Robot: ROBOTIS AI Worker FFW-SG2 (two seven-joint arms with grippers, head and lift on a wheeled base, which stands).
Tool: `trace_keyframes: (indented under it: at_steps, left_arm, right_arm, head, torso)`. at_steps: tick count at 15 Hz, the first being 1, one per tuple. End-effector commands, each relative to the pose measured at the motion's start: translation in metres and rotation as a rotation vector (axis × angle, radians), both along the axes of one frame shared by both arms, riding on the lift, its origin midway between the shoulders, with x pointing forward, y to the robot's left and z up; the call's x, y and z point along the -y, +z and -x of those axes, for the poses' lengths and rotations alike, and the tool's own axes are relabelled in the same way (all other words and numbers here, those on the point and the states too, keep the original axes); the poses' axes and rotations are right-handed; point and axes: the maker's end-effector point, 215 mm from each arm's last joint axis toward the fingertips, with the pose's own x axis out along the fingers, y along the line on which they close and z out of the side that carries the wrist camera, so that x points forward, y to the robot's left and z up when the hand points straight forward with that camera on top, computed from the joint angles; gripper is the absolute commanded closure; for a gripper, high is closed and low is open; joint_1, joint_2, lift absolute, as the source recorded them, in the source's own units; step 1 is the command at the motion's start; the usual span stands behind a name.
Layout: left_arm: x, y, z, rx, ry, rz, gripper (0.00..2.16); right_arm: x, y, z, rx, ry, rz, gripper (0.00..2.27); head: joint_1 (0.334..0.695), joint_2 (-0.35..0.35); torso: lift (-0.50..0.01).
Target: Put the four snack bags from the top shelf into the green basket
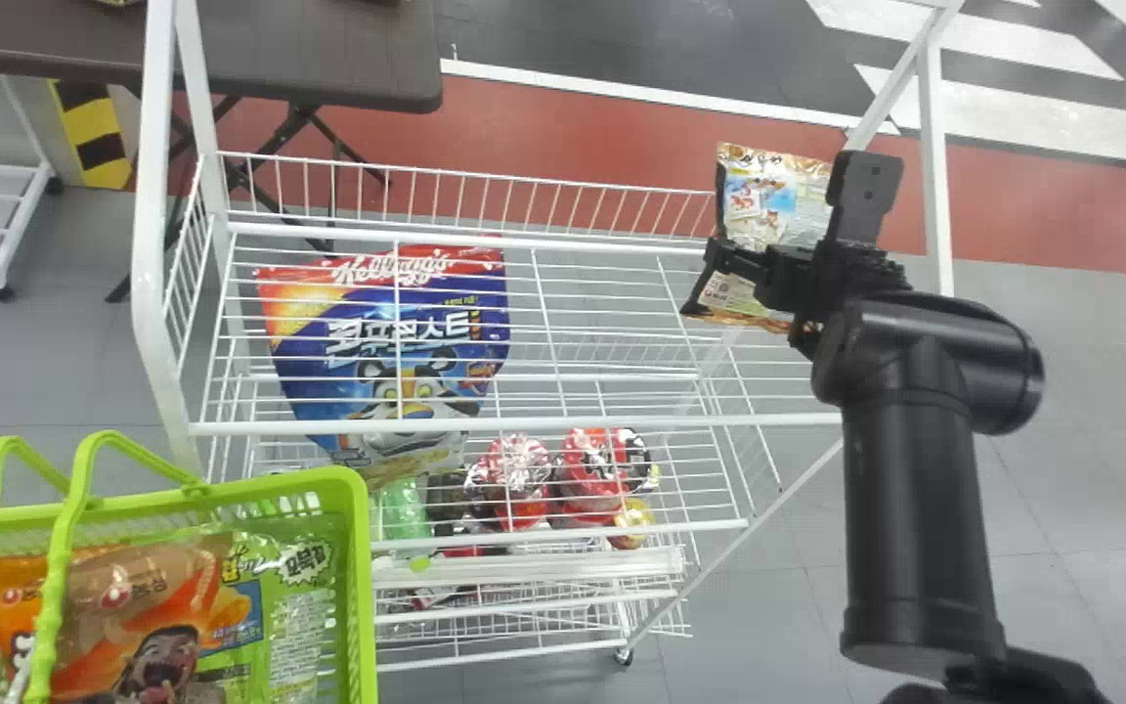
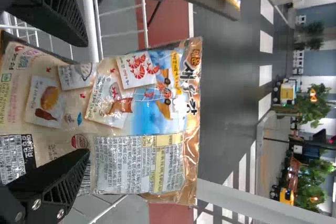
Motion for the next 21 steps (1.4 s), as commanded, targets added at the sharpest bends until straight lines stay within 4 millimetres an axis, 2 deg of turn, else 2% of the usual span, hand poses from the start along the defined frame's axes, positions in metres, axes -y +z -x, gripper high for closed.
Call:
trace_keyframes:
  at_steps: [1, 2, 3, 4, 11, 13, 14, 16, 18, 20, 21]
  left_arm:
    - [-0.001, 0.001, 0.001, 0.004, 0.0, 0.009, 2.15]
    - [-0.001, 0.0, 0.001, 0.001, 0.001, 0.008, 2.15]
    - [-0.003, 0.0, 0.001, 0.001, 0.004, 0.007, 2.15]
    - [-0.003, 0.0, 0.001, 0.0, 0.006, 0.006, 2.15]
    - [-0.004, 0.001, 0.0, 0.0, 0.007, 0.007, 2.15]
    - [-0.005, 0.0, 0.001, -0.001, 0.01, 0.006, 2.15]
    - [-0.005, 0.0, 0.001, -0.001, 0.01, 0.006, 2.15]
    - [-0.005, 0.001, 0.0, 0.0, 0.01, 0.006, 2.15]
    - [-0.005, 0.001, -0.001, 0.003, 0.008, 0.005, 2.15]
    - [-0.004, 0.001, -0.002, 0.004, 0.009, 0.006, 2.15]
    - [-0.004, 0.002, -0.002, 0.006, 0.009, 0.006, 2.15]
  right_arm:
    - [-0.003, -0.01, -0.001, -0.015, 0.006, -0.02, 0.79]
    - [-0.006, -0.017, 0.004, -0.024, 0.01, -0.029, 1.39]
    - [-0.003, -0.016, 0.006, -0.021, 0.002, -0.025, 2.0]
    - [-0.002, -0.015, 0.009, -0.026, -0.008, -0.02, 2.23]
    - [-0.004, -0.001, 0.013, 0.025, 0.004, -0.03, 2.25]
    - [-0.009, 0.012, 0.024, 0.06, 0.017, -0.059, 2.25]
    - [-0.019, 0.023, 0.035, 0.083, 0.039, -0.078, 2.25]
    - [-0.057, 0.047, 0.061, 0.109, 0.113, -0.139, 2.25]
    - [-0.114, 0.064, 0.097, 0.106, 0.223, -0.177, 2.25]
    - [-0.188, 0.065, 0.149, 0.065, 0.367, -0.242, 2.25]
    - [-0.226, 0.057, 0.175, 0.027, 0.438, -0.279, 2.25]
  head:
    - [0.695, -0.287]
    - [0.695, -0.286]
    - [0.695, -0.282]
    - [0.695, -0.281]
    - [0.695, -0.286]
    - [0.695, -0.283]
    - [0.695, -0.281]
    - [0.695, -0.268]
    - [0.695, -0.244]
    - [0.695, -0.2]
    - [0.695, -0.128]
  torso:
    - [0.0]
    - [0.0]
    - [0.0]
    - [0.0]
    - [0.0]
    - [0.0]
    - [0.0]
    - [0.0]
    - [0.0]
    - [0.0]
    - [0.0]
